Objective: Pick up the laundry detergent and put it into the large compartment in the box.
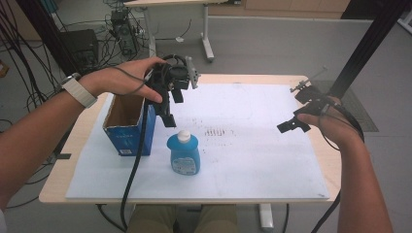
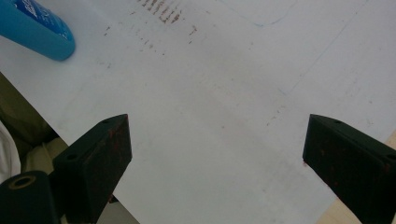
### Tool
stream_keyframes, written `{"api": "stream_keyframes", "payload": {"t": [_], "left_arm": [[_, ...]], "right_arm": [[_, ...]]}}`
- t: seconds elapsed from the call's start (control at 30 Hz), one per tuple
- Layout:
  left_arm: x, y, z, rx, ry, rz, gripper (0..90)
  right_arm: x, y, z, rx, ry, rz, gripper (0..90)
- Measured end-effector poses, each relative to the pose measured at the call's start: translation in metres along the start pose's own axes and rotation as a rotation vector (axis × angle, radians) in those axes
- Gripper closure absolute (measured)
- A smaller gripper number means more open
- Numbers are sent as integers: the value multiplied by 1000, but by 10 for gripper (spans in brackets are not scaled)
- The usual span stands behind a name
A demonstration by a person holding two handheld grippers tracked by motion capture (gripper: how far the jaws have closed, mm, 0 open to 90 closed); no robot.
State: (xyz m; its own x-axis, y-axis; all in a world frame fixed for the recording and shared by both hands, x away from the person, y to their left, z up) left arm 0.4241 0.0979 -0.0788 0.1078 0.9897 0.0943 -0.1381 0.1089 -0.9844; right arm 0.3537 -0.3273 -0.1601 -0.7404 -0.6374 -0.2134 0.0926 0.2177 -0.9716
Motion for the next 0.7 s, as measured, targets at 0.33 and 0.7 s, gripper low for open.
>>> {"api": "stream_keyframes", "payload": {"t": [0.33,0.7], "left_arm": [[-6,11,4,-5,18,-7,52],[-12,19,7,5,6,-12,57]], "right_arm": [[3,1,0,-3,1,4,77],[5,2,0,-4,4,6,78]]}}
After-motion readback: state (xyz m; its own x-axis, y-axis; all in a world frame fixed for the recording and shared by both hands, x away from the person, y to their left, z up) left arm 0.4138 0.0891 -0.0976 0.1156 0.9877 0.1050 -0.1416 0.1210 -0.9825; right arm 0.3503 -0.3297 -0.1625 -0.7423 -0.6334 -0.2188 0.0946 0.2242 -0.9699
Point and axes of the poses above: each handheld gripper's, and its own axes: y roughly forward along the jaws, x roughly out of its underside, z roughly to its right, the point moved 3 cm from there along y, roughly forward along the jaws, and after that the axes turned 15 degrees about -z, right-handed, at the moved point
